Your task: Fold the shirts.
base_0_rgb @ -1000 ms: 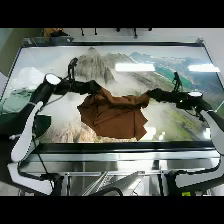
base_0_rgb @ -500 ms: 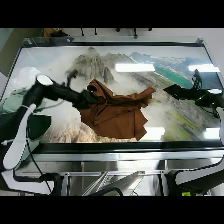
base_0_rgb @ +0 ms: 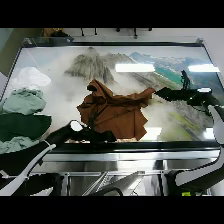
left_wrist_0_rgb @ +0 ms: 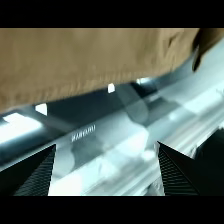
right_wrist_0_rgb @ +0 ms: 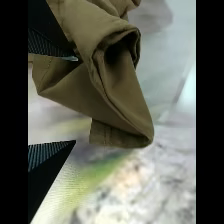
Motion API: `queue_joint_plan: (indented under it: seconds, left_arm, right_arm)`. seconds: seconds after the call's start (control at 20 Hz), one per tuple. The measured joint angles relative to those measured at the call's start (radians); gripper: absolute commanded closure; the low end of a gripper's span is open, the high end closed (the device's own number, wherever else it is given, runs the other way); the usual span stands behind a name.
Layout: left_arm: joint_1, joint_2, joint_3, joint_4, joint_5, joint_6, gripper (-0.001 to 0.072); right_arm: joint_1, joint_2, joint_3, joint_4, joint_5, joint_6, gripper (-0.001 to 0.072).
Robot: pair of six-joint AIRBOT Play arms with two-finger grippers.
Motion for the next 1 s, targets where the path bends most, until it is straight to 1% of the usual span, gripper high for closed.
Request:
queue_joint_plan:
  seconds: [0.1, 0.25, 0.3, 0.35, 0.4, 0.5, 0.65, 0.75, 0.85, 1.0]
  left_arm:
    - [-0.05, -0.019, 0.011, -0.041, 0.109, -0.006, 0.0018]
    - [-0.087, -0.08, 0.086, -0.056, 0.248, -0.013, 0.0021]
    - [-0.092, -0.106, 0.118, -0.057, 0.28, -0.013, 0.0202]
    - [-0.092, -0.135, 0.151, -0.053, 0.307, -0.008, 0.0533]
    - [-0.088, -0.164, 0.179, -0.039, 0.317, 0.006, 0.0691]
    - [-0.061, -0.199, 0.238, -0.031, 0.294, 0.045, 0.0693]
    - [0.043, -0.214, 0.293, 0.092, 0.154, 0.074, 0.0693]
    - [0.142, -0.191, 0.298, 0.22, 0.032, 0.05, 0.0693]
    - [0.266, -0.145, 0.284, 0.336, -0.06, 0.022, 0.0693]
    - [0.449, -0.077, 0.253, 0.423, -0.166, 0.017, 0.0692]
  right_arm:
    - [0.009, 0.0, 0.0, 0.0, 0.0, 0.0, 0.0132]
    - [0.015, 0.0, 0.0, 0.0, 0.001, 0.0, 0.0132]
    - [0.016, -0.001, 0.0, 0.0, 0.001, 0.0, 0.0132]
    - [0.017, -0.001, 0.0, 0.0, 0.001, 0.0, 0.0131]
    - [0.017, -0.001, 0.0, -0.001, 0.001, -0.002, 0.0132]
    - [0.014, -0.001, 0.0, -0.005, 0.0, -0.026, 0.0131]
    - [0.011, -0.001, 0.0, -0.01, 0.0, -0.061, 0.0131]
    - [0.016, -0.002, 0.0, -0.028, 0.0, -0.072, 0.0132]
    - [0.03, -0.002, -0.006, -0.06, 0.001, -0.079, 0.0132]
    - [0.07, -0.005, -0.015, -0.085, 0.002, -0.086, 0.0132]
